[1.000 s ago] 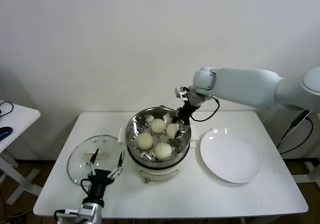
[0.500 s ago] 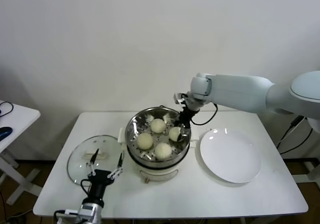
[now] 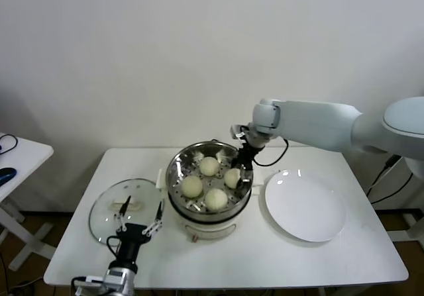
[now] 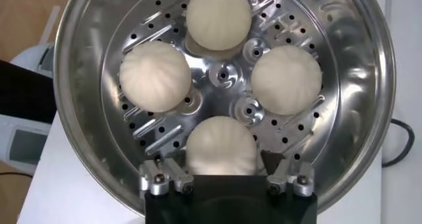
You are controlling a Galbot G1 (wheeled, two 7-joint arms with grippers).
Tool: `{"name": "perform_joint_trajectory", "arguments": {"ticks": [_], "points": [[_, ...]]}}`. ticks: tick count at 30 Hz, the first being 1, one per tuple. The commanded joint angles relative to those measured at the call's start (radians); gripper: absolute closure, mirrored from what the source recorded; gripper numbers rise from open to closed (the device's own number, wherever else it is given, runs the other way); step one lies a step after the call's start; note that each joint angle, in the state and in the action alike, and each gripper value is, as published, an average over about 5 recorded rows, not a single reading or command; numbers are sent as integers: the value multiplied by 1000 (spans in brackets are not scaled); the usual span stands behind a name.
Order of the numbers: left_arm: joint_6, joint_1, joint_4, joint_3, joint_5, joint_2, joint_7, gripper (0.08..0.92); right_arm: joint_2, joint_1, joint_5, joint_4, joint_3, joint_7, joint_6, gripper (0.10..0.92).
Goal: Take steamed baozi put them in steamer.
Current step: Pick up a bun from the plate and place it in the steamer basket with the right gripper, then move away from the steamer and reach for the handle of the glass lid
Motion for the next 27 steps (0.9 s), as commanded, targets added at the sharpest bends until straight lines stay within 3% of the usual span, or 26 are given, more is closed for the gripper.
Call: {"name": "perform_joint_trajectory", "arguments": {"ticks": [1, 9, 18, 23, 27], "points": [[-1, 2, 3, 0, 2, -1, 1, 177, -2, -4, -5, 4, 15, -5, 2, 213], [-3, 3, 6, -4, 2, 16, 1, 177, -60, 48, -2, 65, 58, -28, 9, 203], [-9, 4, 9, -3, 1, 11, 0, 177, -258, 107, -64, 202, 187, -13, 23, 203], [-19, 11, 5, -8, 6, 14, -4, 177, -431, 36, -119, 315, 318, 80, 46, 203], [-27, 20, -4, -8, 14, 21, -19, 177, -562, -119, -174, 372, 497, 263, 140, 203]]}}
